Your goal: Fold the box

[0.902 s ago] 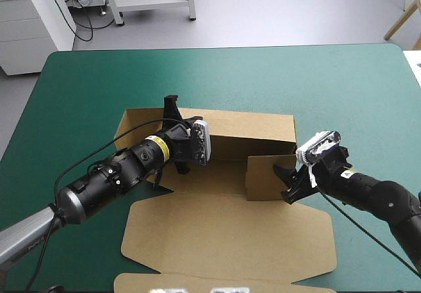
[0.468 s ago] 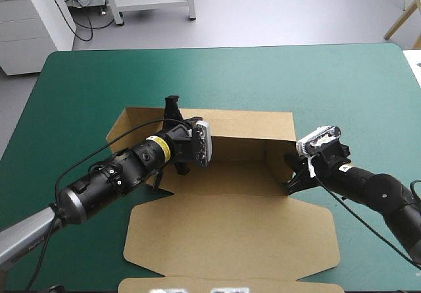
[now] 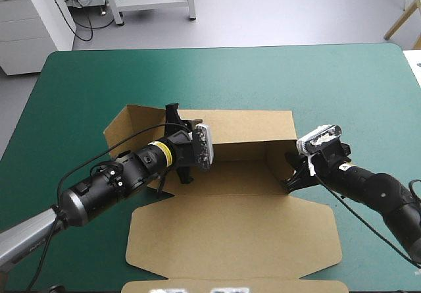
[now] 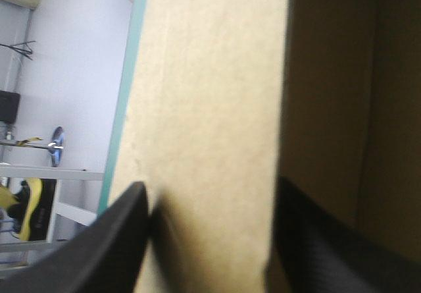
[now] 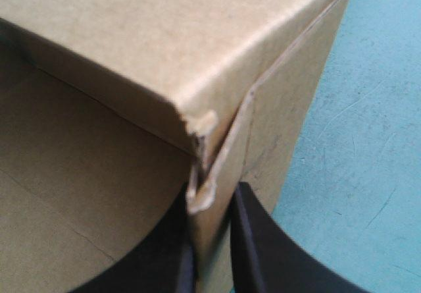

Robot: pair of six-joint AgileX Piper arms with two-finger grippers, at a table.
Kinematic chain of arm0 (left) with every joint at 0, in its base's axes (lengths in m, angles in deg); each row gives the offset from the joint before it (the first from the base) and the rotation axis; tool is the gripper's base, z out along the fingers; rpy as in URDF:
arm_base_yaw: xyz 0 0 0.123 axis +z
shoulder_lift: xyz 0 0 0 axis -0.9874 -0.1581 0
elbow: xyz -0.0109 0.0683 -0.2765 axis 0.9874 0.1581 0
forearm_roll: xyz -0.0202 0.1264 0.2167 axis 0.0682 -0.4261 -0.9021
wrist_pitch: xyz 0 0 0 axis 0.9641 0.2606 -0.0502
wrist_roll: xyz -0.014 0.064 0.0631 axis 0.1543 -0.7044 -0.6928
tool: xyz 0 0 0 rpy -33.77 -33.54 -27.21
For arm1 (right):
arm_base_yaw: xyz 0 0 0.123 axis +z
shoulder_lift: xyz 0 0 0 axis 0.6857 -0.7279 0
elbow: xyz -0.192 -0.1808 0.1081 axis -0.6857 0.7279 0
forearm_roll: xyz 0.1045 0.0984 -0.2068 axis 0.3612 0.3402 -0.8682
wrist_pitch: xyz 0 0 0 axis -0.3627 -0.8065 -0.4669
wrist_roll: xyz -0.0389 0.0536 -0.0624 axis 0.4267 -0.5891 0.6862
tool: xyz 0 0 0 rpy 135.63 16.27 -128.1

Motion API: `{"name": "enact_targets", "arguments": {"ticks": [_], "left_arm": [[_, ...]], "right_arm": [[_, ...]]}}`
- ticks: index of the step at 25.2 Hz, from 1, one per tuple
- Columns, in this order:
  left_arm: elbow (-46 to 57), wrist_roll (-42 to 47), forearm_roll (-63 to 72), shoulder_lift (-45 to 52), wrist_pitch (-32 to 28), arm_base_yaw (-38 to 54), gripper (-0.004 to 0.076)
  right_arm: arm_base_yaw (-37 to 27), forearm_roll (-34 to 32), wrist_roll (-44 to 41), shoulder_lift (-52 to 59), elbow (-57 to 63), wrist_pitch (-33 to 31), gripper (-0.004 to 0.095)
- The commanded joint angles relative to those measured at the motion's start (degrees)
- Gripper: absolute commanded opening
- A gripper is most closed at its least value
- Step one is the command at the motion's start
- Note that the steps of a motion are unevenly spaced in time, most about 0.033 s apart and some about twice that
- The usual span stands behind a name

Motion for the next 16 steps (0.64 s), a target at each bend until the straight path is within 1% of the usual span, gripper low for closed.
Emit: {"name": "enact_targets", "arguments": {"ticks": [1, 3, 5, 6, 8, 12, 14, 16], "left_arm": [[0.0, 2.8, 8.1, 1.3, 10.2, -0.7, 0.0663], [-1.0, 2.8, 9.5, 2.9, 10.4, -0.7, 0.0718], [-2.4, 2.8, 11.0, 4.4, 11.5, -0.7, 0.0715], [-3.9, 2.8, 11.3, 6.2, 13.7, -0.8, 0.0715], [-5.0, 2.8, 11.3, 7.7, 15.9, -1.3, 0.0714], [-6.1, 2.7, 10.7, 11.4, 18.3, -3.3, 0.0714], [-6.3, 2.7, 8.9, 13.6, 20.2, -5.5, 0.0713], [-6.4, 3.2, 7.7, 15.0, 22.5, -7.6, 0.0713]], "right_arm": [[0.6, 2.2, 2.2, -0.3, -1.3, -2.4, -0.0018], [0.6, 2.1, 1.9, -0.3, -1.3, -0.8, -0.0017], [0.6, 2.1, 1.9, -0.3, -1.3, 2.0, -0.0017], [0.6, 1.1, 0.9, -0.3, -1.3, 5.5, -0.0017], [0.6, 0.1, -0.3, -0.3, -1.3, 8.5, -0.0018], [0.5, -0.9, -1.4, -0.5, -1.3, 12.6, -0.0018], [0.5, -0.9, -2.1, -1.0, -1.3, 15.0, -0.0019], [0.5, -0.9, -3.0, -1.6, -1.3, 15.9, -0.0018]]}}
